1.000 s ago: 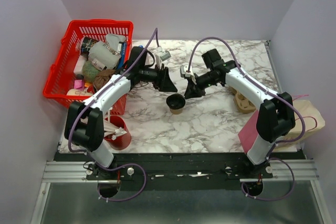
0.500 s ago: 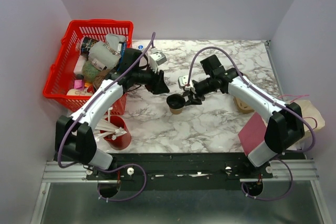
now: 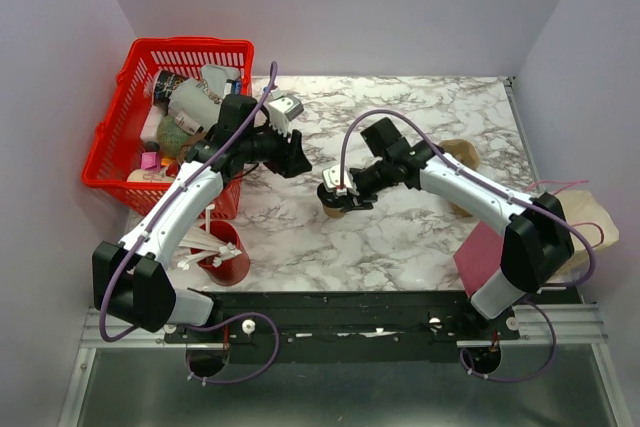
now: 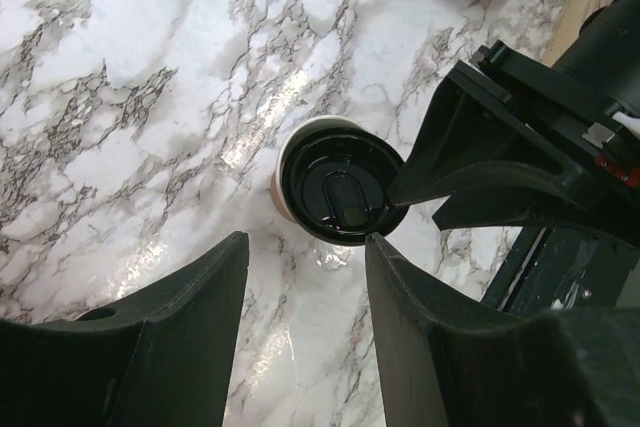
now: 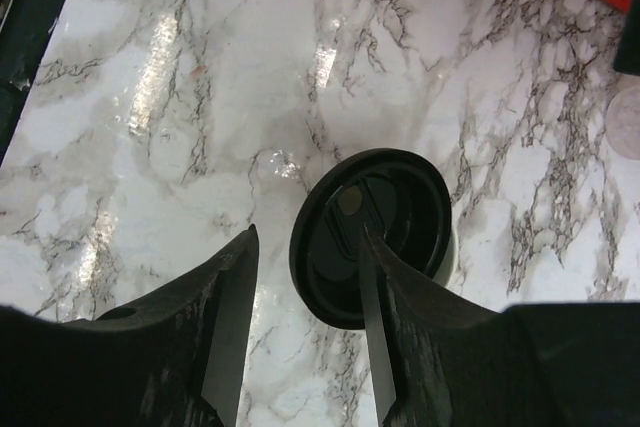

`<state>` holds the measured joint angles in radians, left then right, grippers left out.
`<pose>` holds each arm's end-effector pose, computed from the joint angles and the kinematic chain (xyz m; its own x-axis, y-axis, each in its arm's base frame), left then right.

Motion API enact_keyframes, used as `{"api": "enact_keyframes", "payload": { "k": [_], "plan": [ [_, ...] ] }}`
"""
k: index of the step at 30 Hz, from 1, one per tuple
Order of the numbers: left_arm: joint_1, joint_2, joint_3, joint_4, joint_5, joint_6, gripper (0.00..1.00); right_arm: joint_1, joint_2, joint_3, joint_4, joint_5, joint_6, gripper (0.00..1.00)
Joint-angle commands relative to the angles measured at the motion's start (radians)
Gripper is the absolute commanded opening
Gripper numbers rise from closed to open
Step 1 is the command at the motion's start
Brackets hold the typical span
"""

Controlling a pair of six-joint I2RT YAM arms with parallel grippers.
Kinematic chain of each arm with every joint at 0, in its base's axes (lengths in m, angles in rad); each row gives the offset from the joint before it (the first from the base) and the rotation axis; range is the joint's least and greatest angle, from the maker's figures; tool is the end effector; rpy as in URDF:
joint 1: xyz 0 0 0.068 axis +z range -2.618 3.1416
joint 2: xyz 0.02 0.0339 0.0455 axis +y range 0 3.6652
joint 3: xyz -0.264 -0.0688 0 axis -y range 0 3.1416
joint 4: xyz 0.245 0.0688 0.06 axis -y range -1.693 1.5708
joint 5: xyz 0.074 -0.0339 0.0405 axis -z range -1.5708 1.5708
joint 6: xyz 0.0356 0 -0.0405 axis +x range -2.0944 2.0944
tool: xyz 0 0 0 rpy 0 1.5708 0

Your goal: Pack the takeout coffee

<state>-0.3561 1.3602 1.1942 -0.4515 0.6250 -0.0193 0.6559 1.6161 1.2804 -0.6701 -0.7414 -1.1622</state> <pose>0.2741 -0.1242 0.3308 -0.5567 0.1904 -0.8086 0.7192 0.5976 -0.3544 0.2522 0.2244 0.2685 0.4098 -0.5387 -0.7361 -0.9068 -0.3281 -0.2647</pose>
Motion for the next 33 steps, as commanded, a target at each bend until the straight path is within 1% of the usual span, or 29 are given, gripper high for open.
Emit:
{"api": "enact_keyframes", "payload": {
  "k": [1, 12, 15, 16, 21, 22, 26, 29, 30, 31, 33],
  "plan": [
    [0.012, -0.029, -0.013, 0.007, -0.030, -0.019, 0.59, 0.025, 0.013, -0.035, 0.040, 0.053, 0.004, 0.54],
    [0.017, -0.027, -0.021, 0.036, -0.022, -0.036, 0.59, 0.059, -0.009, -0.104, 0.181, 0.171, 0.119, 0.52],
    [0.019, -0.024, -0.021, 0.040, -0.018, -0.042, 0.59, 0.062, -0.005, -0.110, 0.201, 0.194, 0.130, 0.48],
    [0.019, -0.024, -0.021, 0.042, -0.018, -0.042, 0.59, 0.060, -0.005, -0.110, 0.208, 0.201, 0.134, 0.45],
    [0.022, -0.021, -0.025, 0.043, -0.008, -0.042, 0.59, 0.062, -0.024, -0.110, 0.216, 0.208, 0.168, 0.36],
    [0.022, -0.019, -0.027, 0.045, -0.007, -0.041, 0.59, 0.062, -0.024, -0.108, 0.218, 0.212, 0.173, 0.33],
    [0.022, -0.015, -0.031, 0.050, -0.002, -0.044, 0.59, 0.062, -0.031, -0.107, 0.219, 0.218, 0.203, 0.27],
    [0.023, -0.018, -0.030, 0.040, -0.001, -0.036, 0.59, 0.062, -0.053, -0.084, 0.208, 0.212, 0.240, 0.24],
    [0.023, -0.022, -0.031, 0.036, -0.001, -0.030, 0.59, 0.062, -0.058, -0.075, 0.204, 0.209, 0.278, 0.23],
    [0.023, -0.026, -0.034, 0.034, -0.002, -0.025, 0.59, 0.062, -0.065, -0.060, 0.190, 0.202, 0.306, 0.20],
    [0.025, -0.032, -0.039, 0.030, -0.004, -0.022, 0.59, 0.056, -0.064, -0.012, 0.159, 0.177, 0.372, 0.19]
  ]
}}
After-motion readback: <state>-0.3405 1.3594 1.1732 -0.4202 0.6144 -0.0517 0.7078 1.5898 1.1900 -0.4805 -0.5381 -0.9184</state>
